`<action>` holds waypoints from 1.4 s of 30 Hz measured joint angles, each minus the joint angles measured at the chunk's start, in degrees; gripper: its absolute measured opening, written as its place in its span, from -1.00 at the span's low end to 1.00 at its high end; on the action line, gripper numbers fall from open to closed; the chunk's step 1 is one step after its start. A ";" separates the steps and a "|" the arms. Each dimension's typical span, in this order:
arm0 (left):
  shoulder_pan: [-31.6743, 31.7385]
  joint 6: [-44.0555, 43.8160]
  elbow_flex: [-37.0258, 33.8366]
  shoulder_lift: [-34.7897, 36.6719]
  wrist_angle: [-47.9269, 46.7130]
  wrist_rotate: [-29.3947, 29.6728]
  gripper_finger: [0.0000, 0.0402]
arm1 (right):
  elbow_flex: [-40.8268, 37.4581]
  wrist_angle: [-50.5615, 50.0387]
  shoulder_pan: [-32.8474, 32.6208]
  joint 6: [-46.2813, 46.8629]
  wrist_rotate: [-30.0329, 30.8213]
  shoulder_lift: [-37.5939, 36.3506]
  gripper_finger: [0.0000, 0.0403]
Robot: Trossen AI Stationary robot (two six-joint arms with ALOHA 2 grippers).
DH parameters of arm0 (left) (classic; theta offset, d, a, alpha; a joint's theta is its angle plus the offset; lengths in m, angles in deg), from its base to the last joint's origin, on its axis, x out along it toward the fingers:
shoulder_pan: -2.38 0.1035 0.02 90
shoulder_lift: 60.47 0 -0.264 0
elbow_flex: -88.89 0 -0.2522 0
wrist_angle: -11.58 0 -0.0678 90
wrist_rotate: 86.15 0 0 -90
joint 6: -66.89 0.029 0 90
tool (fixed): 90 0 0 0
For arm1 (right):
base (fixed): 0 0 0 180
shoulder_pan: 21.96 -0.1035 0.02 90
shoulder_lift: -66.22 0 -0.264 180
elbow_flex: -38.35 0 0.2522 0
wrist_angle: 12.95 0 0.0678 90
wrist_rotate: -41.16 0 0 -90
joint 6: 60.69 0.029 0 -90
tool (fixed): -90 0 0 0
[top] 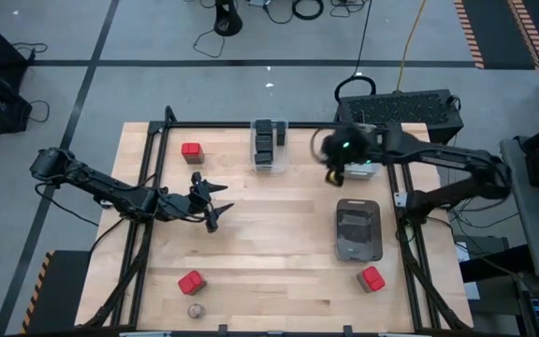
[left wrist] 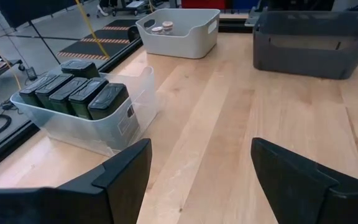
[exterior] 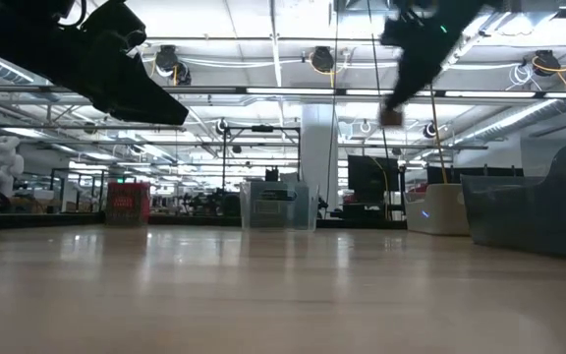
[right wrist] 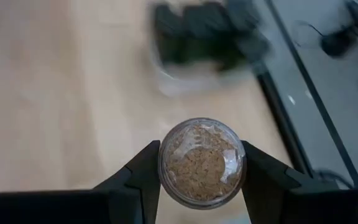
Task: Sort spices by type
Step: Put the top transparent seasoning bottle into the gray bin
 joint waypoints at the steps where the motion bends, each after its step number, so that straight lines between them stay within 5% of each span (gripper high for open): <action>1: 0.00 0.00 0.00 0.00 0.00 0.00 0.40 | -2.26 0.62 2.14 0.28 0.01 -1.92 -0.24; 7: 0.00 0.00 0.00 0.00 0.05 0.00 0.40 | -16.28 8.14 13.59 5.69 0.01 -9.12 -0.24; 13: 0.00 -0.09 0.00 0.00 0.26 0.00 0.40 | -23.38 12.31 20.62 10.01 1.03 -8.90 -0.24; 42: 0.00 -0.04 0.00 0.00 0.44 -0.33 0.40 | -23.98 20.73 26.61 15.23 -1.81 10.33 -0.19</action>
